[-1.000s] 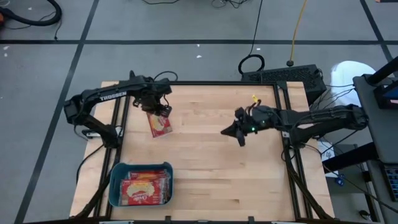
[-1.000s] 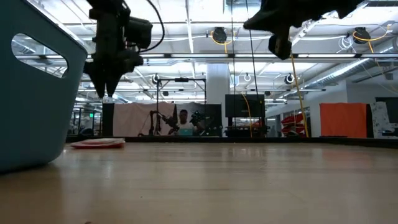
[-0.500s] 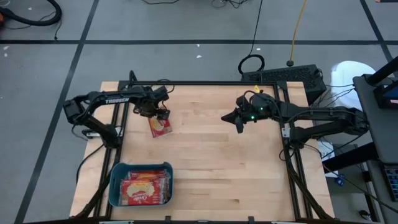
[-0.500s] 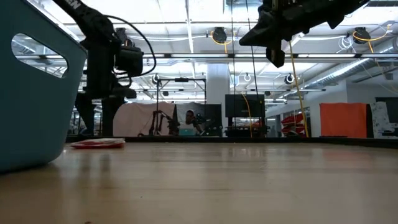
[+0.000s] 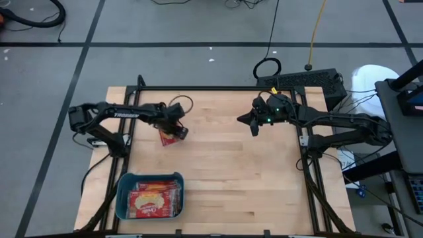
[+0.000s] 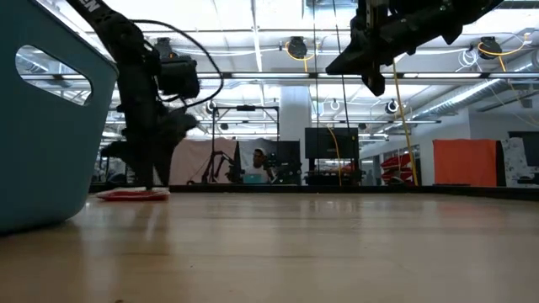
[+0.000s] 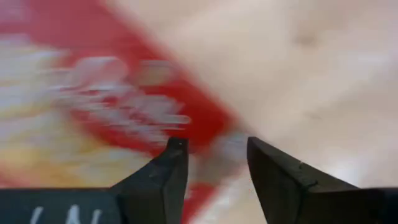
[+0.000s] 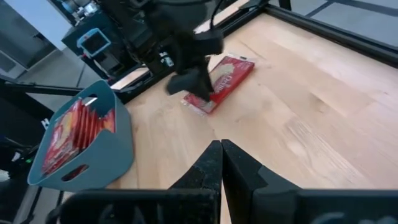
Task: Sort popcorn bags into baskets
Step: Put the popcorn sachet into the bin
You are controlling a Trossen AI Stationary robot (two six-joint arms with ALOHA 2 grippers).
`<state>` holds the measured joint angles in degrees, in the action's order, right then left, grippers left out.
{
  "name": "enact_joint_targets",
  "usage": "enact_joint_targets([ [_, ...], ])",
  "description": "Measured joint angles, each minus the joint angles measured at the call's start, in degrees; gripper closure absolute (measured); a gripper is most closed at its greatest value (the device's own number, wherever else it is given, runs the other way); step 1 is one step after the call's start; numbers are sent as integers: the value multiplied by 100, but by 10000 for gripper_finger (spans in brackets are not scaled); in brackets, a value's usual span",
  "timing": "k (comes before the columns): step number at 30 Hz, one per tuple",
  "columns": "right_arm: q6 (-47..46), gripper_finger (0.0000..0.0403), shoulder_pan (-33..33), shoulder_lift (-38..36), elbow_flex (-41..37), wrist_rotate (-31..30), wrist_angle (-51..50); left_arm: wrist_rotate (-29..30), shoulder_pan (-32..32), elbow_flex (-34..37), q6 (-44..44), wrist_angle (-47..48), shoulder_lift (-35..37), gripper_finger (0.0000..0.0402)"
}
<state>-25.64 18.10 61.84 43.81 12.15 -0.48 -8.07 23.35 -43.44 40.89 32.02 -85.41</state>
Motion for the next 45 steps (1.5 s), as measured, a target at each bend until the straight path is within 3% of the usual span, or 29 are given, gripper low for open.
enact_joint_targets([
  [3, 42, 403, -1, 0, -87, -7, 5, -545, -246, -51, -394, -510, 0, 252],
  [5, -21, 403, -1, 0, -203, -7, -14, -519, -353, -333, -577, -341, 0, 263],
  [12, -519, 403, -1, 2, -530, 10, 230, 1270, 190, -1906, -1414, 1731, -146, 281],
  [18, -785, 403, -12, 2, -680, 299, 629, 1076, 1361, -1985, -1413, 2513, -613, 279],
  [20, -858, 403, -16, 0, -679, 455, 639, 1045, 1629, -1917, -1309, 2972, -822, 267],
  [24, -1038, 403, -25, 0, -680, 782, 632, 1070, 1924, -1699, -1267, 2929, -1012, 218],
  [30, -1138, 403, -25, 0, -679, 939, 630, 1018, 1982, -1147, -844, 2294, -1097, 130],
  [34, -1114, 403, -23, 0, -678, 1061, 630, 839, 1991, -738, -625, 1775, -1047, 109],
  [36, -1074, 403, -25, 0, -678, 1061, 630, 754, 1988, -624, -689, 1584, -1046, 121],
  [39, -973, 403, -23, 0, -678, 1061, 628, 655, 1975, -588, -994, 1378, -1046, 174],
  [45, -814, 403, -14, 0, -678, 1057, 628, 551, 1961, -588, -1310, 1155, -1015, 365],
])
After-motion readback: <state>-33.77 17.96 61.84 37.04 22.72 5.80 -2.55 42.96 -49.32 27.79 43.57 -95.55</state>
